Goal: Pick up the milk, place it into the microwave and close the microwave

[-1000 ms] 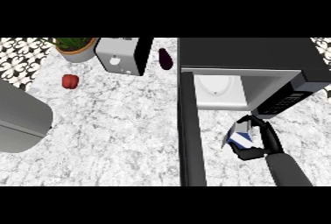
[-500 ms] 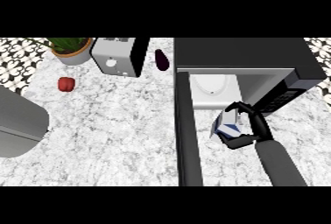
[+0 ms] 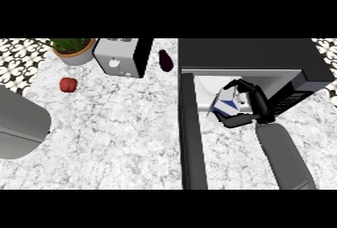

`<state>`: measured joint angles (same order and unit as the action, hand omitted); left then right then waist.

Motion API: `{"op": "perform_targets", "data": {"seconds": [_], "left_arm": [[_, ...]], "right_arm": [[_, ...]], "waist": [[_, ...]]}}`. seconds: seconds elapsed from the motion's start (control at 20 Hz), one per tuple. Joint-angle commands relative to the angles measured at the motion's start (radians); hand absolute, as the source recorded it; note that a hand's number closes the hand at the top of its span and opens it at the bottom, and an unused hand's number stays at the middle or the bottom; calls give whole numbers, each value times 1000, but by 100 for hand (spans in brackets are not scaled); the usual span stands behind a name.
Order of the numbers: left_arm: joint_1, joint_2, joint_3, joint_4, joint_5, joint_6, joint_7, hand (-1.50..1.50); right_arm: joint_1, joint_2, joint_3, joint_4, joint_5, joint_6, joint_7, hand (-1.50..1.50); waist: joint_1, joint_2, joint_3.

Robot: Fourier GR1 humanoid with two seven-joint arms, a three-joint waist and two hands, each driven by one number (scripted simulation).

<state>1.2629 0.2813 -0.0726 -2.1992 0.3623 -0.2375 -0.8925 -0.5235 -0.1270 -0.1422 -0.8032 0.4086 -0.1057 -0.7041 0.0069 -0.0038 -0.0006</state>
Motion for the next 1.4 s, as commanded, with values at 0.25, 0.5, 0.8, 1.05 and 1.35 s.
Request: {"op": "perform_targets", "data": {"seconds": [0.25,0.5,0.8,1.05,1.35], "left_arm": [[-101,6,42,63,26,-30,29,-150],[-133,2,16,98,7,-37,55,-150],[-193,41,71,82,55,-34,111,-150],[-256,43,82,145,30,-35,104,-150],[-306,54,62,127,1,-23,147,-150]], "right_arm": [[-261,-23,-33,219,69,-131,131,150],[-336,-91,-90,383,74,-199,100,150],[-388,-64,-178,467,41,-410,145,150],[-425,-93,-188,531,59,-474,111,-150],[-465,-81,-153,610,105,-467,106,-150]], "waist": [[35,16,1],[52,25,2],[74,43,5],[89,47,4],[103,56,6]]}}
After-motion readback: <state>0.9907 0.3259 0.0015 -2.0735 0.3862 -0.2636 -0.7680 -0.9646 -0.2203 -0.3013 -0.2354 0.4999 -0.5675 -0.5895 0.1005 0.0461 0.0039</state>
